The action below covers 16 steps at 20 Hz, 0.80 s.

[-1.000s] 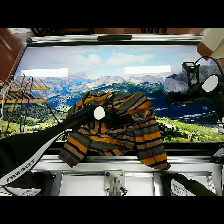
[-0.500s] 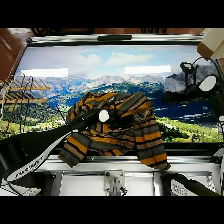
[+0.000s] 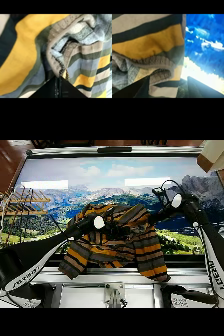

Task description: Fold the shirts.

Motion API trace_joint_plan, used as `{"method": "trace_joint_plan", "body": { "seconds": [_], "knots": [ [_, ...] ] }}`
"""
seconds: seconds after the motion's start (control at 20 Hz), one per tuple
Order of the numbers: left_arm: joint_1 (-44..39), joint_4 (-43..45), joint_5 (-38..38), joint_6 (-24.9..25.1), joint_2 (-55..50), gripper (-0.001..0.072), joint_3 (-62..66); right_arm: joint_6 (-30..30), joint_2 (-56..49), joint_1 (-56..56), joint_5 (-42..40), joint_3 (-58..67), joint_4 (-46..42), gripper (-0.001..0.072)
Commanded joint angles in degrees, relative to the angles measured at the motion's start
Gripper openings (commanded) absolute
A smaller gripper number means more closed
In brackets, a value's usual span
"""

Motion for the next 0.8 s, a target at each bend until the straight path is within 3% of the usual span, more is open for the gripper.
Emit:
{"method": "trace_joint_plan", "body": {
  "seconds": [0.0, 0.15, 0.2, 0.25, 0.3, 0.5, 0.65, 0.75],
  "knots": [
    [0.5, -0.1, -1.5, 1.4, 0.2, 0.0053, 0.2, 0.2, -2.5, 1.3, -2.7, -0.1, -3.4, 0.0565],
    [0.5, -0.1, -1.5, 1.4, 0.2, 0.0053, 0.2, 2.4, -4.7, 1.3, -3.7, -0.1, -3.8, 0.0561],
    [0.5, -0.1, -1.4, 1.4, 0.2, 0.0054, 0.2, 3.0, -5.6, 1.3, -3.8, -0.1, -3.6, 0.0460],
    [0.5, -0.1, -1.5, 1.4, 0.2, 0.0053, 0.2, 3.4, -6.3, 1.3, -3.7, -0.1, -3.5, 0.0291],
    [0.5, -0.1, -1.5, 1.6, 0.2, 0.0054, 0.2, 4.1, -6.5, 1.3, -3.5, -0.1, -3.5, 0.0047],
    [2.3, -0.1, -4.5, 8.6, 0.2, 0.0053, 1.3, 4.0, -0.8, 1.3, -0.5, 0.0, -0.2, 0.0056],
    [7.7, 1.9, -15.1, 15.6, 2.5, 0.0053, 7.5, 0.0, 11.3, 1.3, 2.4, 0.1, 10.8, 0.0056],
    [11.5, 9.6, -21.8, 15.9, 6.8, 0.0053, 14.3, -1.2, 21.2, 1.3, 2.6, 0.1, 16.4, 0.0057]
  ]
}}
